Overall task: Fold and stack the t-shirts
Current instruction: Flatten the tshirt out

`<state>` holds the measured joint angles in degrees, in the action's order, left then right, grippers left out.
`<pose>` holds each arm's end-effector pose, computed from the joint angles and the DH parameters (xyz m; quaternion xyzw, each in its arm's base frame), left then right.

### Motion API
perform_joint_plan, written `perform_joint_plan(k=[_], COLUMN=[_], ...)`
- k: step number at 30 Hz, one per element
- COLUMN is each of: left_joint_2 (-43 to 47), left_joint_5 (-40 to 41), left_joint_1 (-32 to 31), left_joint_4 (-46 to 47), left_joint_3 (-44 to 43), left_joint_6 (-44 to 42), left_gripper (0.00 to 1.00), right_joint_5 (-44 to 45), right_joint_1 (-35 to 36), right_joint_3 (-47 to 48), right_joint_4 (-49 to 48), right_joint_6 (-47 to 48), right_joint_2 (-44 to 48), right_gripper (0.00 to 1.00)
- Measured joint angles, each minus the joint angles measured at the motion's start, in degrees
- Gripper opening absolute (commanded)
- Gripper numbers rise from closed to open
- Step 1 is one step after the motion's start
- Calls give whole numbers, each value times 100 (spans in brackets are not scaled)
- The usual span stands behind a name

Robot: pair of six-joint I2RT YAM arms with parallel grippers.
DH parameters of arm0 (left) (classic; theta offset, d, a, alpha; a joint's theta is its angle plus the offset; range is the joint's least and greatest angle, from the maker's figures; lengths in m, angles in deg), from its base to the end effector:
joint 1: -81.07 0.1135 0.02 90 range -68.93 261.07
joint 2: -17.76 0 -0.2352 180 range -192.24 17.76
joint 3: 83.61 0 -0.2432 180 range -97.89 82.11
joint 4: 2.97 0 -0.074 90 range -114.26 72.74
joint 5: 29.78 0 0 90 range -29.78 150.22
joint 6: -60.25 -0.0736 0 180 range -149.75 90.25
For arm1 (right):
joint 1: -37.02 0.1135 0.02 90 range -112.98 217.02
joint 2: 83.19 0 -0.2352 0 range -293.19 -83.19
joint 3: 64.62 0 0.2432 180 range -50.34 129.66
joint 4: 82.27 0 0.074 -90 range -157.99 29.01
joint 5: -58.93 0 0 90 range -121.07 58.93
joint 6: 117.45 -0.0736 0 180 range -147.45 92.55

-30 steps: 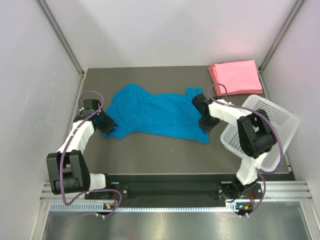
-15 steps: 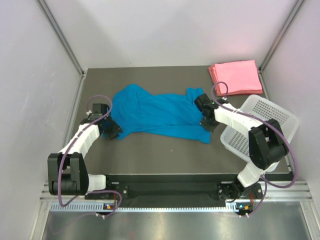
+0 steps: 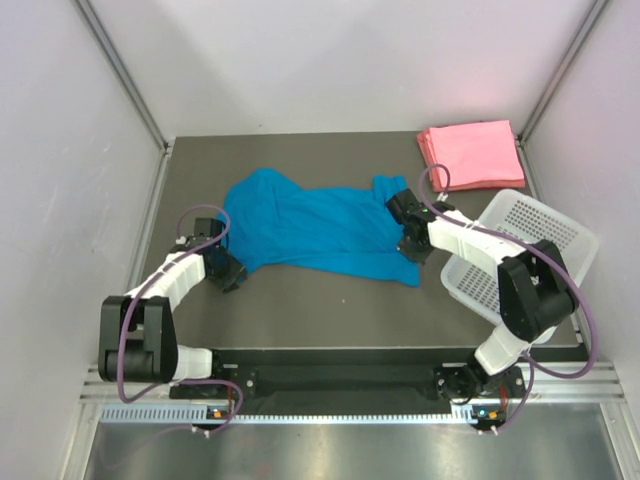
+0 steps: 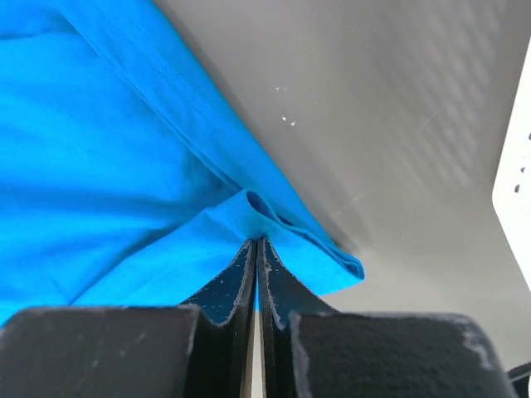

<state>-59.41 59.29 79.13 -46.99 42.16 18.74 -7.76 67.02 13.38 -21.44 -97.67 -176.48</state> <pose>0.2493 -0.0096 0.1122 -0.3857 0.9007 -0.0923 0.1773 0.2762 0.1258 0.1467 0.3572 0.9045 -0.0378 0.2298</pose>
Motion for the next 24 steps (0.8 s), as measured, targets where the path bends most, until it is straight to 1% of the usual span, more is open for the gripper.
perform_joint_plan(k=[9, 14, 17, 19, 20, 22, 23, 24], left_joint_2=[-203, -275, -339, -374, -385, -420, -435, -437], left_joint_5=[345, 358, 358, 361, 361, 374, 378, 378], left_joint_1=[-2, 0, 0, 0, 0, 0, 0, 0], left_joint_4=[339, 535, 688, 763, 791, 828, 833, 813], left_joint_3=[52, 52, 31, 24, 24, 22, 15, 4], left_joint_6=[133, 164, 162, 160, 160, 146, 116, 72], left_gripper=[41, 40, 37, 33, 22, 10, 0, 0], right_joint_5=[4, 2, 4, 9, 22, 63, 94, 129], right_joint_1=[33, 37, 39, 42, 50, 74, 85, 92], right_joint_3=[-46, -74, -74, -74, -74, -74, -74, -74], right_joint_4=[-116, -166, -179, -184, -186, -197, -216, -243], right_joint_6=[114, 127, 153, 166, 173, 223, 282, 367], right_joint_2=[79, 105, 105, 105, 105, 105, 105, 105], right_gripper=[0, 0, 0, 0, 0, 0, 0, 0])
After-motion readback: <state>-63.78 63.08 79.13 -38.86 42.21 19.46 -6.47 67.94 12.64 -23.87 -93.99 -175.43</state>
